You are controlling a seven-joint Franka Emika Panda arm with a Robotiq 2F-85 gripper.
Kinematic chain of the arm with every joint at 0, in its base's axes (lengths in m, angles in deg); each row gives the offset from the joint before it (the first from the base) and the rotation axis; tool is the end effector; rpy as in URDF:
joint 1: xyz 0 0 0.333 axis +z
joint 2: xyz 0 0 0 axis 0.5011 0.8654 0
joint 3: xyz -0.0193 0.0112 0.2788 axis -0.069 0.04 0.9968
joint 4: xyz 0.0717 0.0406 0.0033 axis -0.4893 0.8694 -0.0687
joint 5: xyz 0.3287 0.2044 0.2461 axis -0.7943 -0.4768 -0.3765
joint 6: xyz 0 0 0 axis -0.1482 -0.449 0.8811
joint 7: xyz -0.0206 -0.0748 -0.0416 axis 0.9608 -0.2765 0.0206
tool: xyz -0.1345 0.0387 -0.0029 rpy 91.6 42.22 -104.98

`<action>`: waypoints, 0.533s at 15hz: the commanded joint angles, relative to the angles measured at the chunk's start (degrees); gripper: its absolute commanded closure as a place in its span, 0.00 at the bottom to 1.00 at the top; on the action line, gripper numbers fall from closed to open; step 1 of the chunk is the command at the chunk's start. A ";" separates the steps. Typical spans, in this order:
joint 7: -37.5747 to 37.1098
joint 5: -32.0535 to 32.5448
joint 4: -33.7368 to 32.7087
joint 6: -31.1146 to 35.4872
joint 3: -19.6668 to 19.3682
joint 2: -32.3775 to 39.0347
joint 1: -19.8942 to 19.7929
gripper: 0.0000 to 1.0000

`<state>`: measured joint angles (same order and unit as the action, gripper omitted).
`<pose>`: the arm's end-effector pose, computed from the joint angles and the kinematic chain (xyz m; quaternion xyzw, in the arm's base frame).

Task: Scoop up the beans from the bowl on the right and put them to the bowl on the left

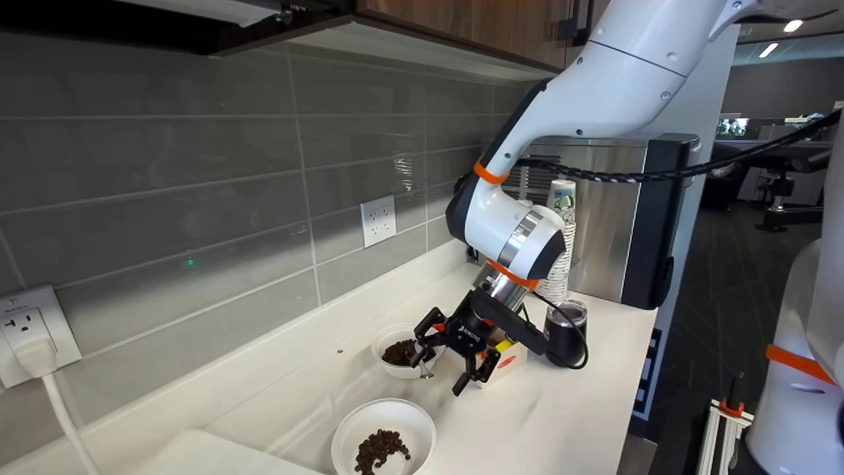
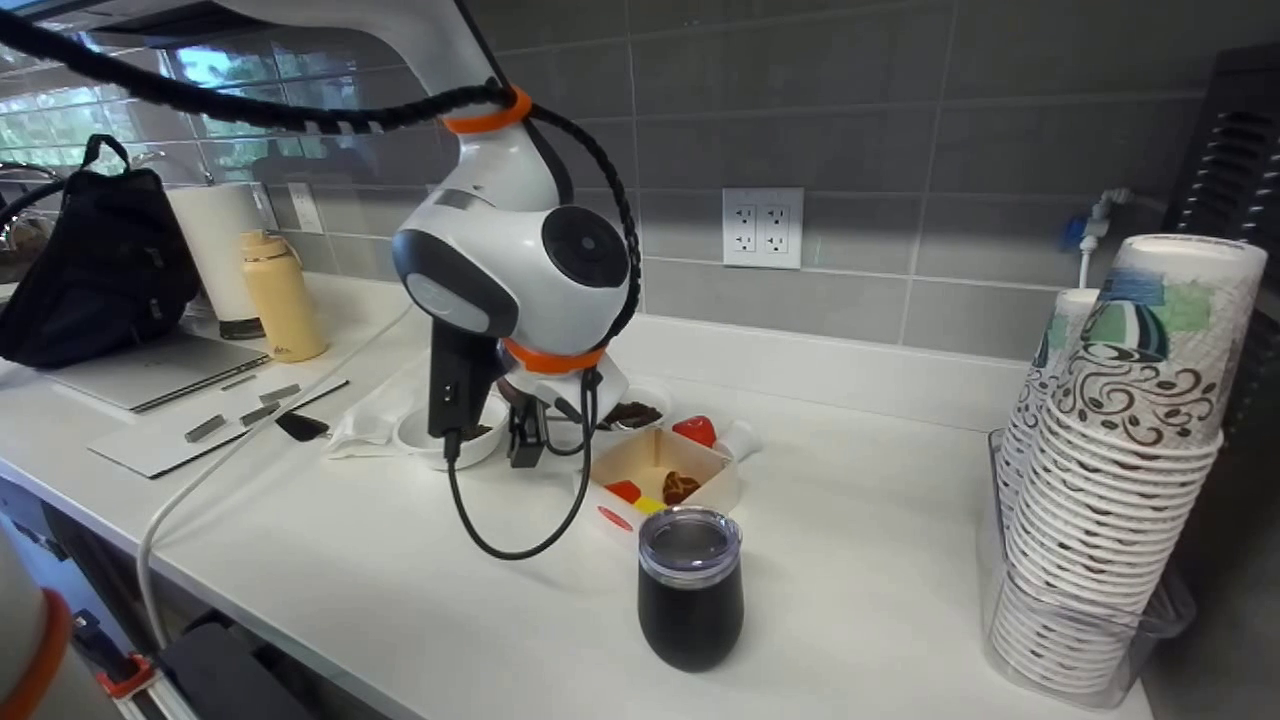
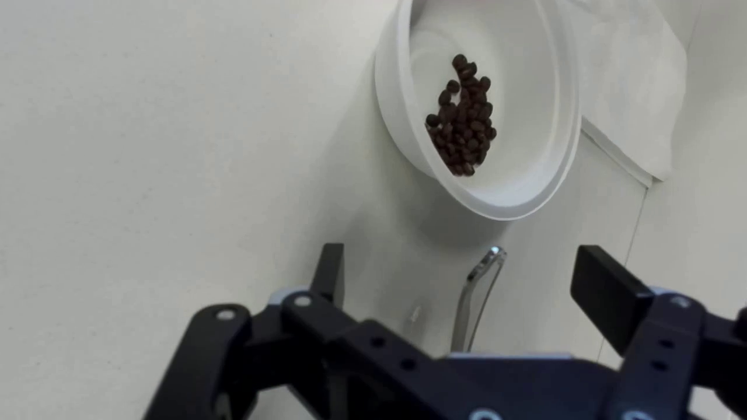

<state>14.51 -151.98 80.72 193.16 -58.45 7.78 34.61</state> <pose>0.4366 0.0574 0.0891 -0.8735 0.3296 0.0014 0.3584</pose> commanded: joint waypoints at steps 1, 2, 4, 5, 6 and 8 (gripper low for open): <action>4.40 -3.79 -2.66 1.40 0.73 3.88 -0.40 0.00; 4.91 -4.15 -3.05 1.49 0.69 4.47 -0.38 0.00; 5.86 -4.87 -3.68 1.69 0.62 5.25 -0.34 0.11; 6.32 -5.19 -3.96 1.85 0.56 5.48 -0.35 0.27; 6.60 -5.37 -4.19 2.22 0.47 5.59 -0.37 0.34; 7.20 -5.86 -4.41 2.80 0.33 5.56 -0.44 0.51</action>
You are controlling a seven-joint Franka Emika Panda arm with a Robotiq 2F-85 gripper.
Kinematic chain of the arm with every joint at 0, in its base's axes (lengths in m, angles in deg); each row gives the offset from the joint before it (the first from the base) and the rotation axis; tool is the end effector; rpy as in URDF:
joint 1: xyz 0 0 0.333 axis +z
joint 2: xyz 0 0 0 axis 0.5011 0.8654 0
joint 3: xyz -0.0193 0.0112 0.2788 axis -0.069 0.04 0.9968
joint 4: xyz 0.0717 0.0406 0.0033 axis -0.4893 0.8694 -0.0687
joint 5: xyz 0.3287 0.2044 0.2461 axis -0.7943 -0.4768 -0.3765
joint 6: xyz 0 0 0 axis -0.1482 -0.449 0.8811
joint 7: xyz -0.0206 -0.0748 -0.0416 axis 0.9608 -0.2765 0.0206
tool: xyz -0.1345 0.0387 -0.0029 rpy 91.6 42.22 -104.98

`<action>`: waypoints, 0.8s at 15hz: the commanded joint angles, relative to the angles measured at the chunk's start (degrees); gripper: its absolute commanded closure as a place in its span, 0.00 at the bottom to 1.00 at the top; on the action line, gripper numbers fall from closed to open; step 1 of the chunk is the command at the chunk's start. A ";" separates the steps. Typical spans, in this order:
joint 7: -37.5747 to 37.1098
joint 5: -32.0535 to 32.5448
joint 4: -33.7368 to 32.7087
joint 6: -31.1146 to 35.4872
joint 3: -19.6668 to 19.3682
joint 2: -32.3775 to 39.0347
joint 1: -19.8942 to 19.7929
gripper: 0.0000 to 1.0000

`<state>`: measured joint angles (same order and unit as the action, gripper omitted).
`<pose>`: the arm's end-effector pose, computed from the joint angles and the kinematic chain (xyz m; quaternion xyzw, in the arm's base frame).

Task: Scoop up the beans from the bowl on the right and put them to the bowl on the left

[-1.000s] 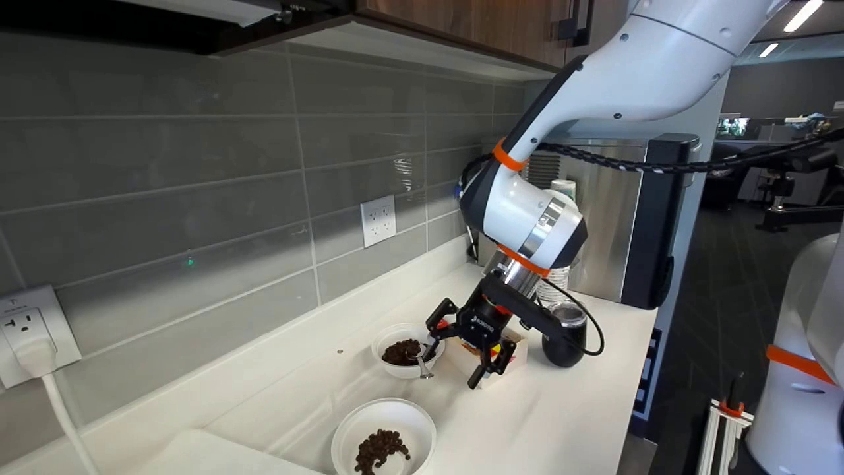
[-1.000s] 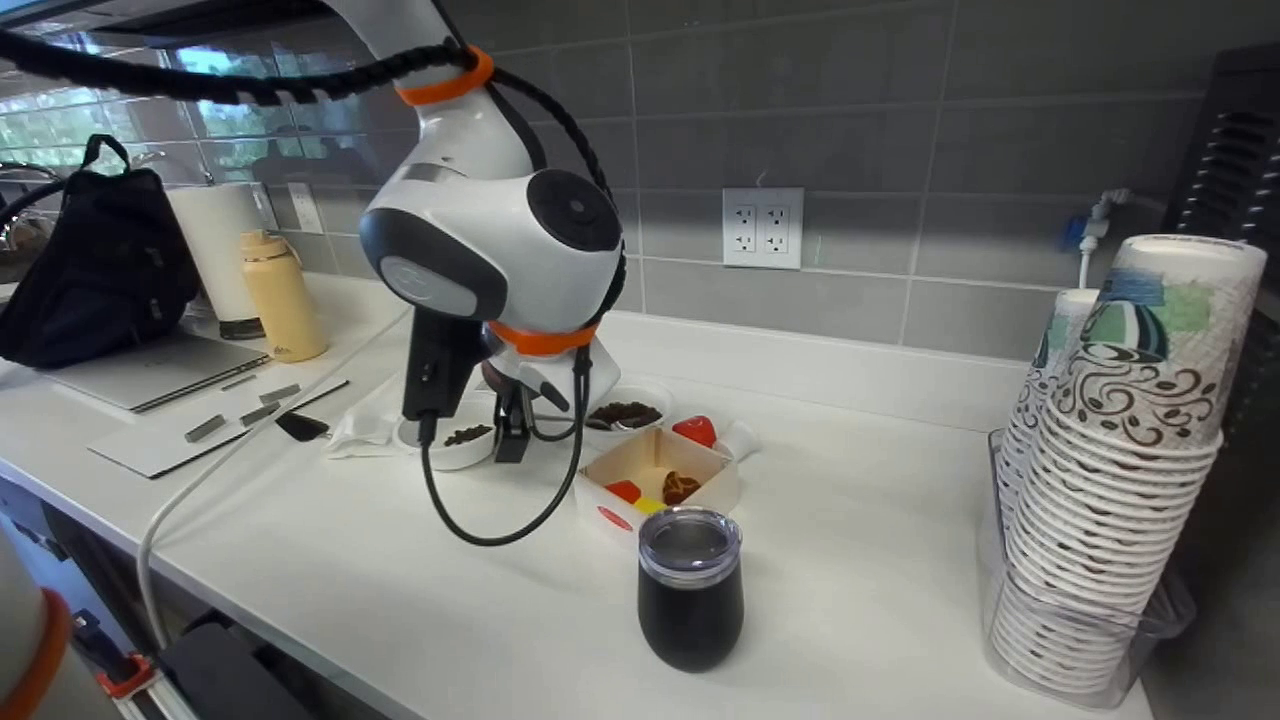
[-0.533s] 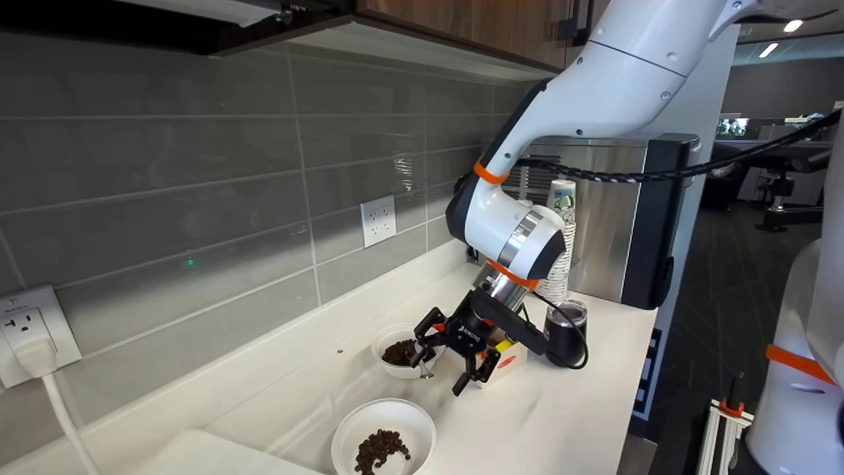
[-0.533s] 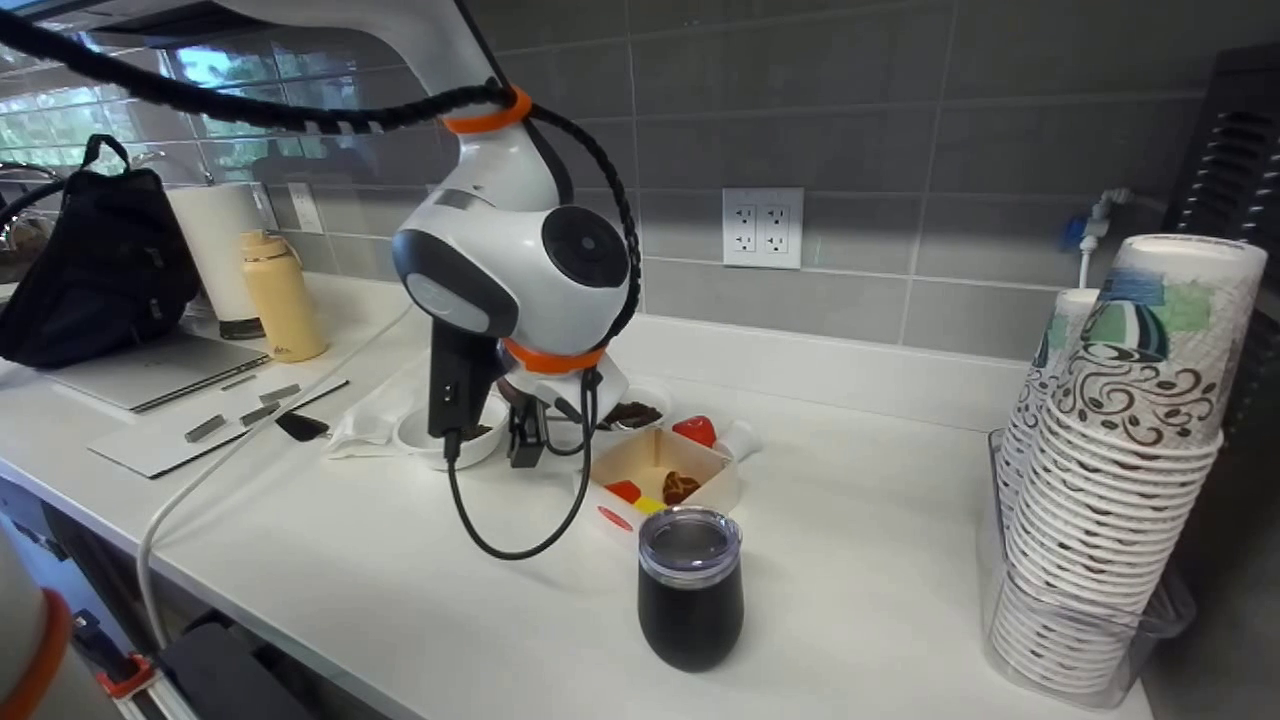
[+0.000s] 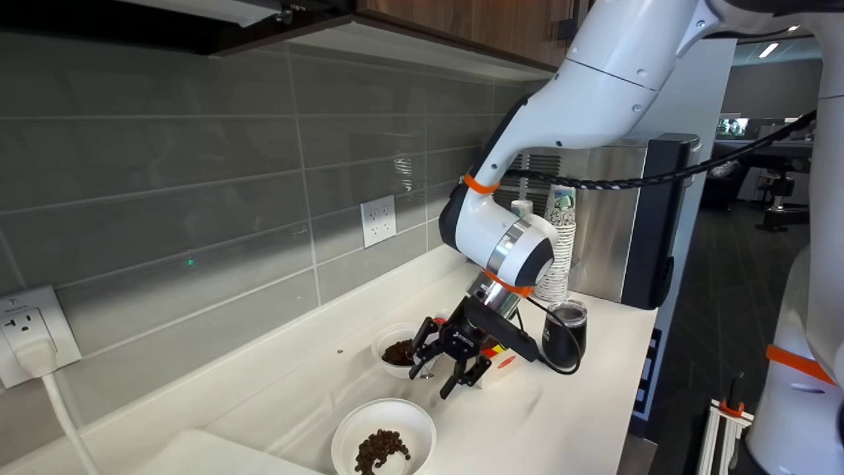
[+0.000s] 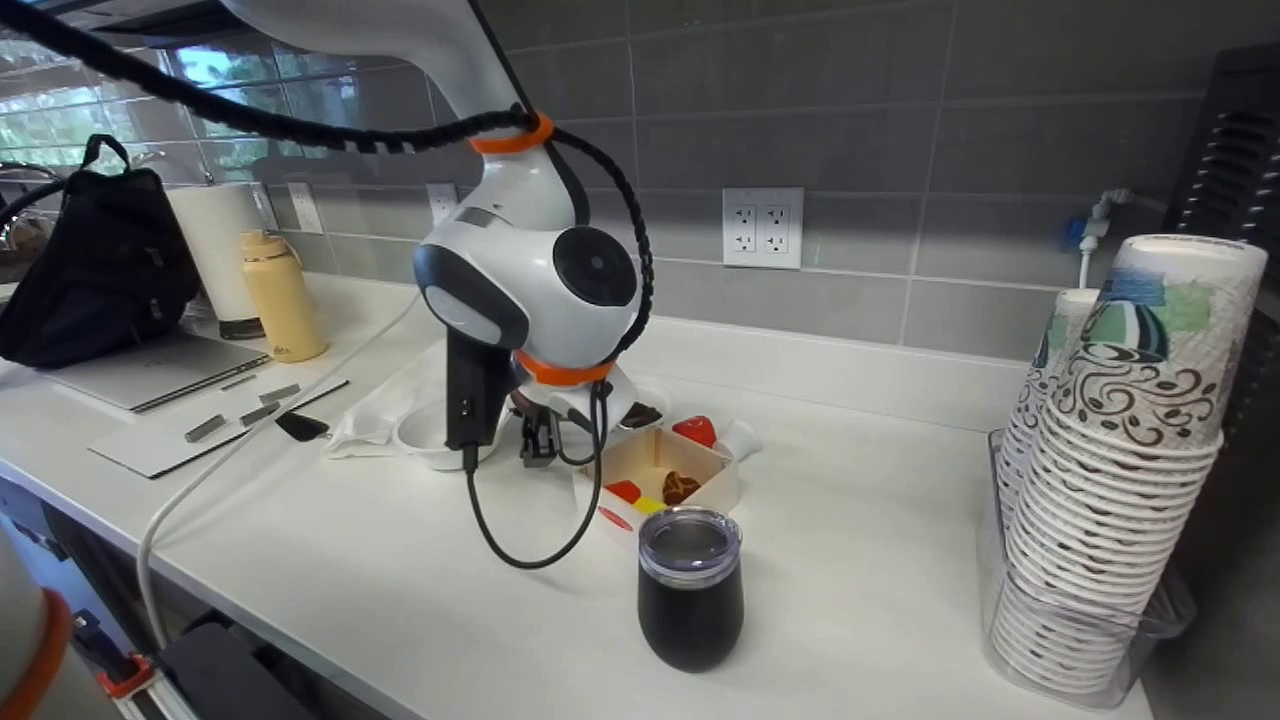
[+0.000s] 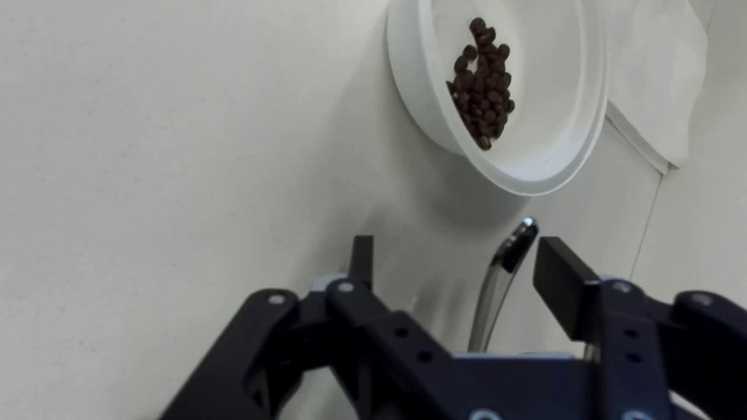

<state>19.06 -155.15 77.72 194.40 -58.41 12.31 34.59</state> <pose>0.4453 0.0552 0.0717 -0.8763 0.3252 -0.0115 0.3552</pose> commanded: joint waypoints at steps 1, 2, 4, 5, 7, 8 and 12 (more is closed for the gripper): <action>2.99 -3.10 -1.47 1.91 0.28 0.99 -0.43 0.60; 3.22 -3.34 -1.55 2.17 0.25 0.95 -0.45 0.67; 3.61 -3.73 -1.70 2.26 0.20 0.91 -0.53 0.82; 3.75 -3.83 -1.69 2.29 0.22 0.89 -0.56 0.89; 3.81 -3.61 -1.64 2.36 0.21 0.70 -0.56 1.00; 3.81 -3.51 -1.58 2.34 0.21 0.64 -0.55 1.00; 3.07 -2.56 -1.12 2.17 0.08 -0.11 -0.68 0.99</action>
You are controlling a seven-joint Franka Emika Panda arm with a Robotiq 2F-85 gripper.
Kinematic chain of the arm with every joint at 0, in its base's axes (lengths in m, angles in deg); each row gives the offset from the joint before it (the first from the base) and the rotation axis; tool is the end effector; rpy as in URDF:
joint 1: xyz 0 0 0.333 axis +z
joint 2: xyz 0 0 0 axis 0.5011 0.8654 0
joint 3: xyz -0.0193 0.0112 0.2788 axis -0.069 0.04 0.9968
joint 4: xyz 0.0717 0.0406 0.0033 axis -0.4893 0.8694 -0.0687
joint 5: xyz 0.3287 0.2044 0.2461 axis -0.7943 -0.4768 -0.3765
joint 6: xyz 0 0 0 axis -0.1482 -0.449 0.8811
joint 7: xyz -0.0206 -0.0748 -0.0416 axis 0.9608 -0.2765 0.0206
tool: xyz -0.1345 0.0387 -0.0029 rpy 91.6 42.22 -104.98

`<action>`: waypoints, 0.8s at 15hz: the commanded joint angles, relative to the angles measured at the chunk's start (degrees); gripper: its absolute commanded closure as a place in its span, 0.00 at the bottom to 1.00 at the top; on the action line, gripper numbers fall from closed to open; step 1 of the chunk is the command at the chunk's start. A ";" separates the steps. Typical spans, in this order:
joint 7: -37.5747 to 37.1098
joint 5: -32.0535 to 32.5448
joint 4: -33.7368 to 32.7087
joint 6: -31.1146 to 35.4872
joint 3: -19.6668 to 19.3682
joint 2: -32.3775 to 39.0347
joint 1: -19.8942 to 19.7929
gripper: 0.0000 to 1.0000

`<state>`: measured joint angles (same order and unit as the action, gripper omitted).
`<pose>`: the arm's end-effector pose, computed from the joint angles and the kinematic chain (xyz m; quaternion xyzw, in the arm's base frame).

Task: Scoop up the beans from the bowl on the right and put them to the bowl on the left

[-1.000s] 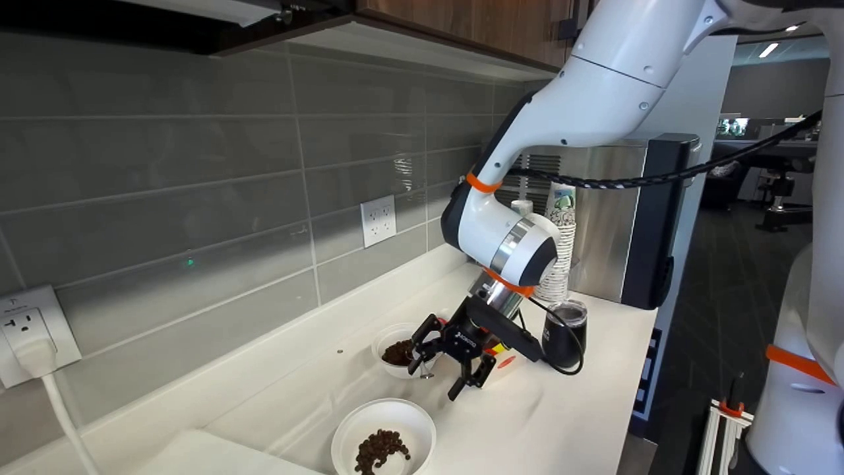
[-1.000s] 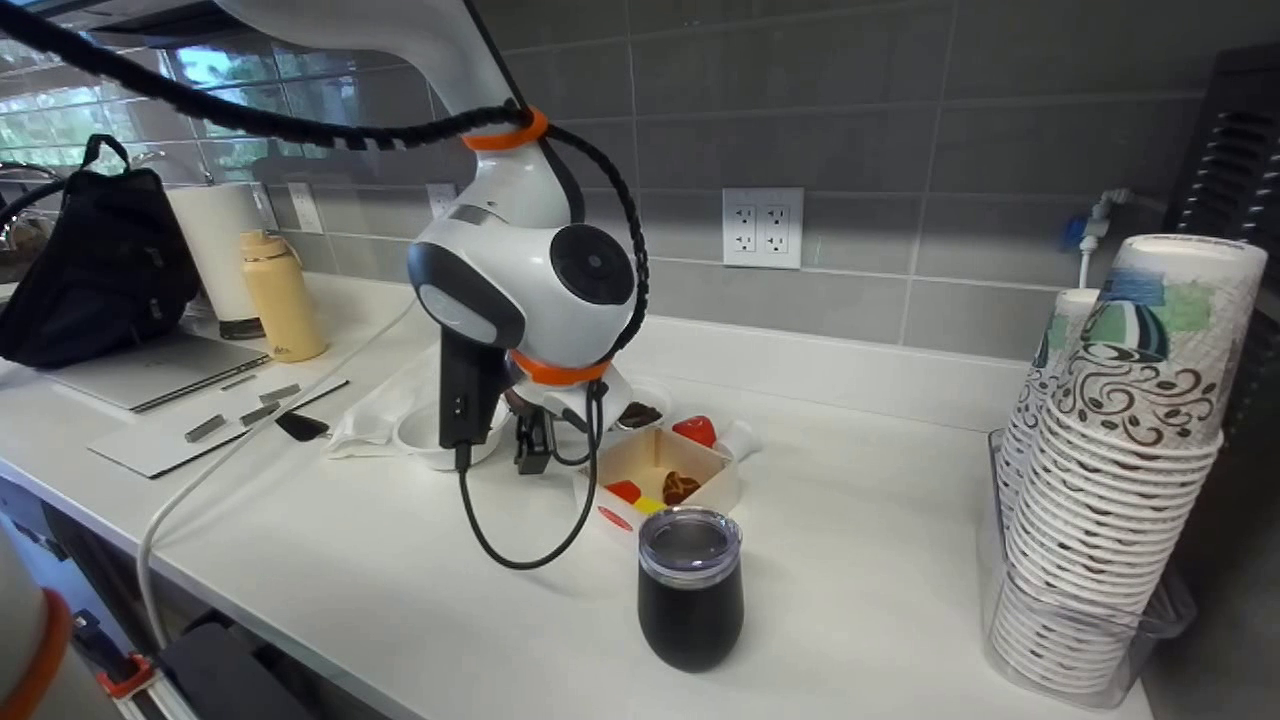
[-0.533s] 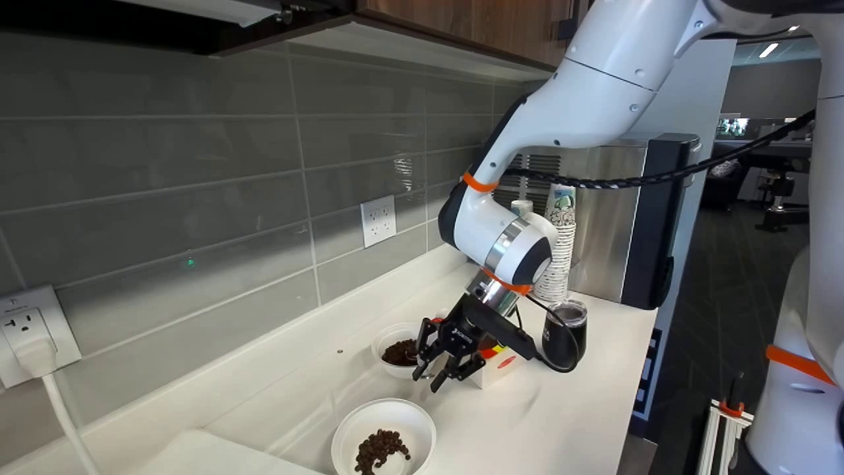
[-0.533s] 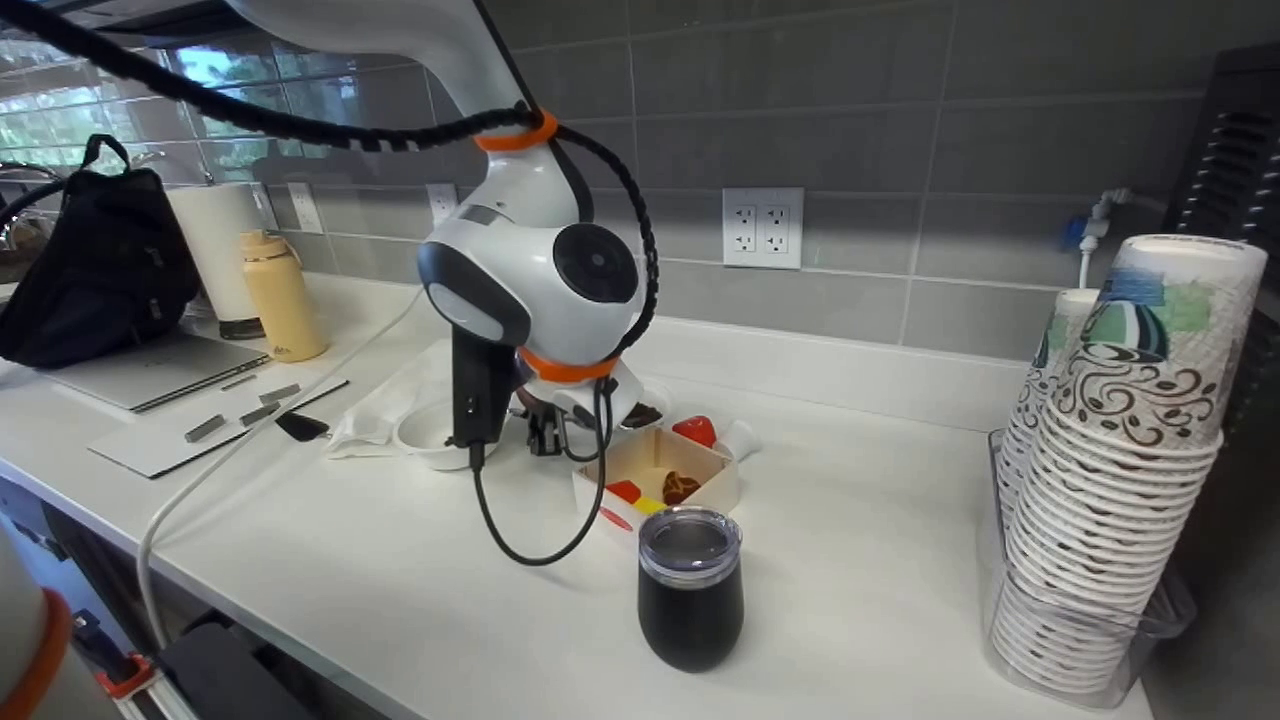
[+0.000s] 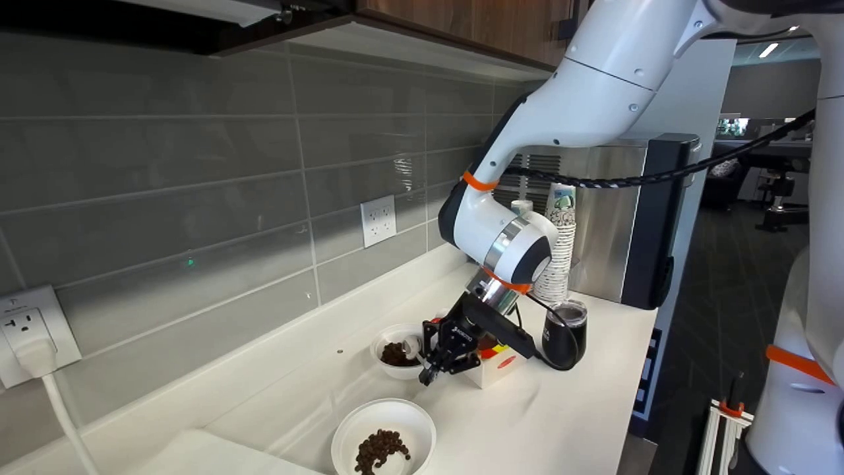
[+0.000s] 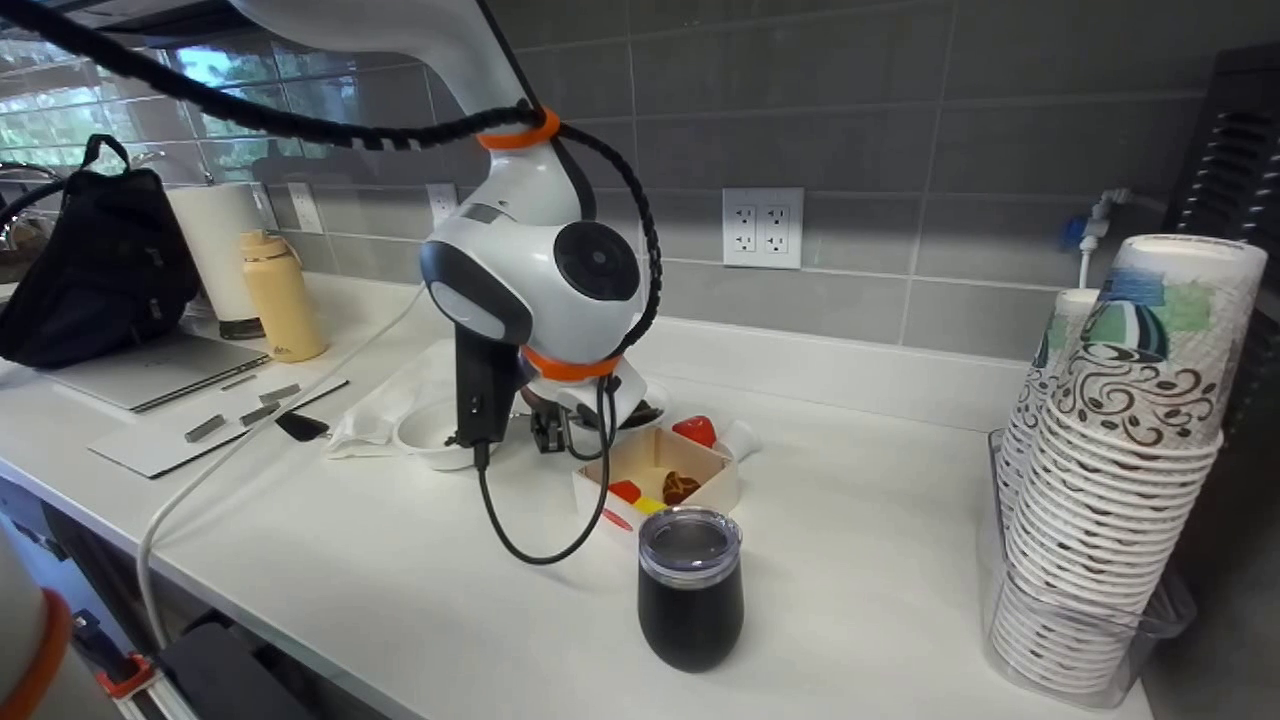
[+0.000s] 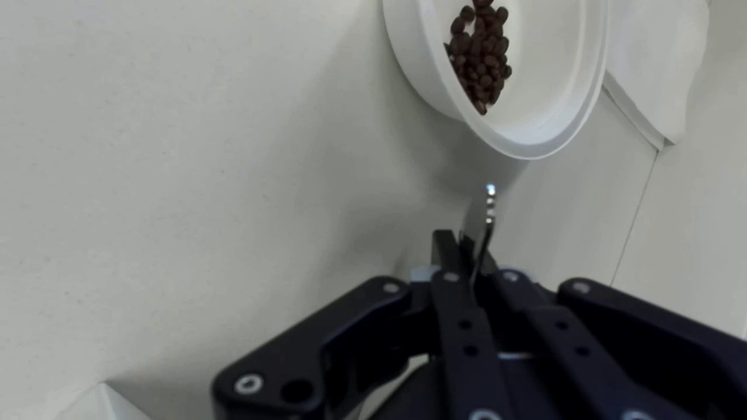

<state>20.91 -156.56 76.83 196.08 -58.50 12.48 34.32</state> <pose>0.4539 0.0483 0.0755 -0.8774 0.3262 -0.0335 0.3501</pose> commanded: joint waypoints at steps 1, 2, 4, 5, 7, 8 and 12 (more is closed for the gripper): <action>0.57 -0.50 -0.09 0.37 0.10 -0.53 -0.45 0.99; -0.14 0.41 0.10 0.05 0.00 -0.85 -0.52 0.99; -3.21 3.87 0.57 -1.12 -0.32 -1.38 -0.74 0.99; -4.71 5.63 0.71 -1.63 -0.49 -1.57 -0.91 0.99; -9.61 12.27 0.81 -3.21 -1.03 -1.95 -1.51 0.99; -12.02 16.33 0.61 -5.10 -1.51 -2.25 -2.12 0.99; -18.40 28.26 -0.75 -11.39 -3.39 -3.78 -4.55 0.99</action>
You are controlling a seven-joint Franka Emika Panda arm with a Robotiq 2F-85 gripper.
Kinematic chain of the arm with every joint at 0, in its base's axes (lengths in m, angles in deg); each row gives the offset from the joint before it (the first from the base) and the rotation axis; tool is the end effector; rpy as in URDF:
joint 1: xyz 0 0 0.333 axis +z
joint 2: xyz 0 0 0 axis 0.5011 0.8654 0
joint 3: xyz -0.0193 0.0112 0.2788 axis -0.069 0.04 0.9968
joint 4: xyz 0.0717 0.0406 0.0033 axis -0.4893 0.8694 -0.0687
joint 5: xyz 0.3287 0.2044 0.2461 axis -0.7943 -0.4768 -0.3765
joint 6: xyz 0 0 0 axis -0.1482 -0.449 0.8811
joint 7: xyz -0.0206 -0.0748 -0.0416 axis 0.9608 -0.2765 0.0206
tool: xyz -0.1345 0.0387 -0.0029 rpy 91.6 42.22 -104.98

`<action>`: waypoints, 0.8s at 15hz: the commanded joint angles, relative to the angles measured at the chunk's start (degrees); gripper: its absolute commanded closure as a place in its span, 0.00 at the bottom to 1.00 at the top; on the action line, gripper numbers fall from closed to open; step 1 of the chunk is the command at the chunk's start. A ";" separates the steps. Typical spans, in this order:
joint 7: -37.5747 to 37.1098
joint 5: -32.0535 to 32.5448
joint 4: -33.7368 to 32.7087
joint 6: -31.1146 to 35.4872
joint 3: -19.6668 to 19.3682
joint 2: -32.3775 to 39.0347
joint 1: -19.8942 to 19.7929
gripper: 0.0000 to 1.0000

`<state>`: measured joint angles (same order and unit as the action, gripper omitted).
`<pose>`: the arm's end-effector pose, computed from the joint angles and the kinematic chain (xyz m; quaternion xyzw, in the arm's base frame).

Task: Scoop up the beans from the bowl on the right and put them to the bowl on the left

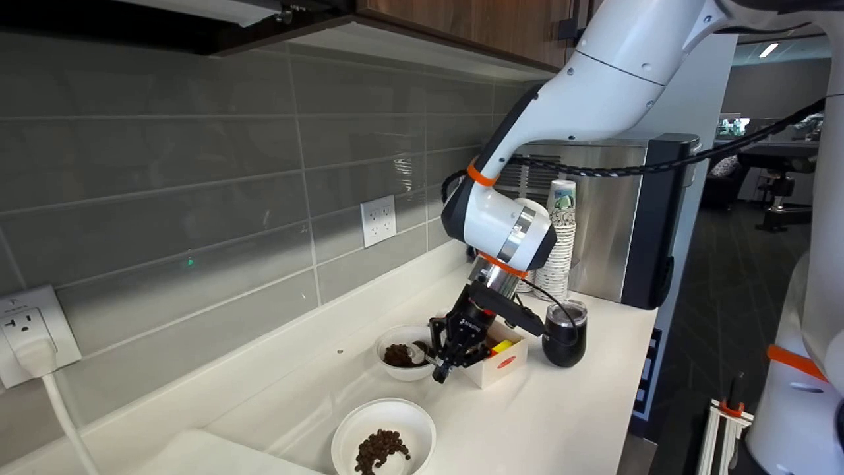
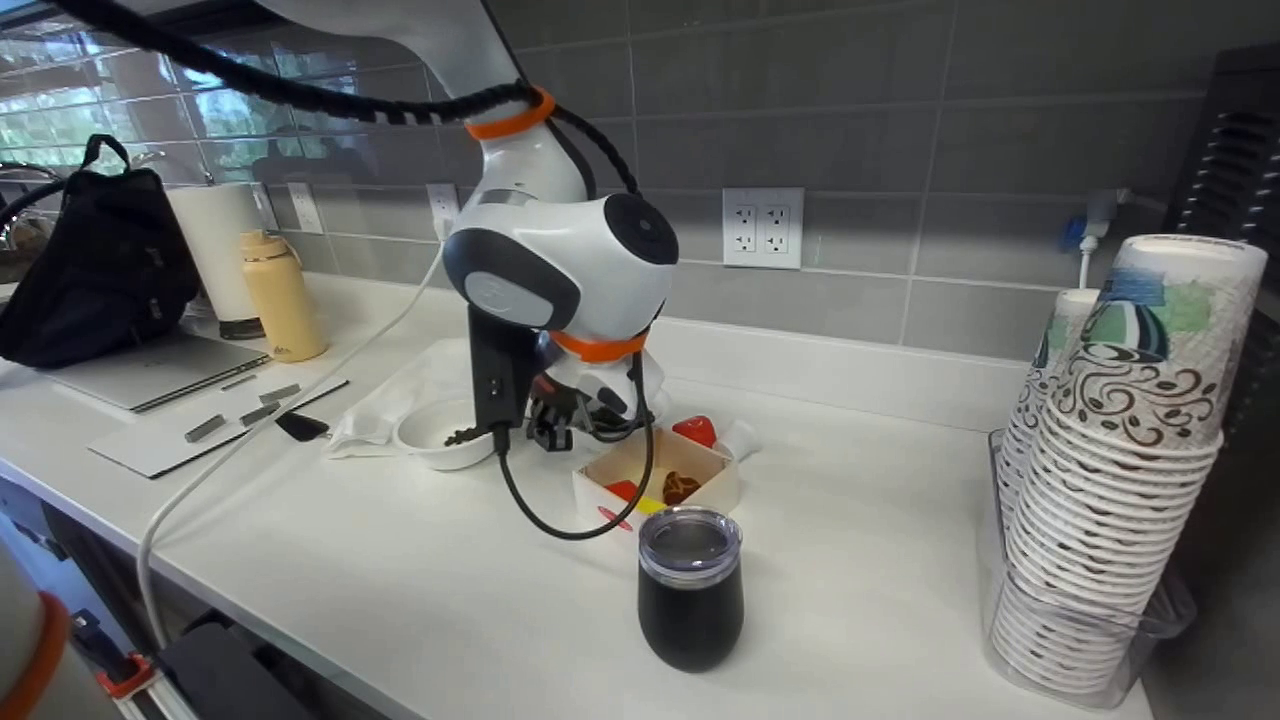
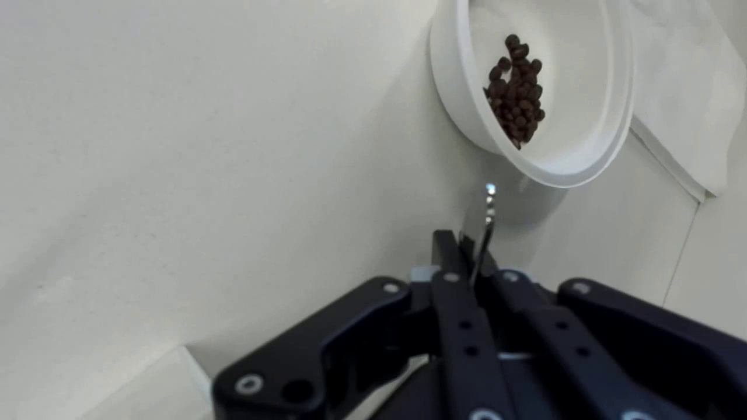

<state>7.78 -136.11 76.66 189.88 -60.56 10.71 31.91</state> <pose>0.4569 0.0279 0.0882 -0.8977 0.2970 0.0374 0.3233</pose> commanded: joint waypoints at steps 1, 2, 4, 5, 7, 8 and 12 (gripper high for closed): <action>-6.41 10.06 -1.08 -6.57 -1.72 -2.24 -2.68 0.99; -7.05 11.65 -1.68 -8.23 -2.01 -2.36 -3.24 0.99; -7.56 13.73 -3.21 -10.77 -2.44 -2.14 -4.08 0.99; -7.28 14.51 -4.03 -11.74 -2.58 -1.91 -4.41 0.99; -7.48 16.40 -5.61 -12.43 -2.54 -1.40 -4.58 0.99; -7.87 17.72 -6.30 -12.01 -2.37 -1.01 -4.46 0.99; -10.41 23.23 -8.92 -12.50 -1.90 1.41 -4.23 0.99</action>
<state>0.37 -117.40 70.61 179.30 -62.72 10.08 27.85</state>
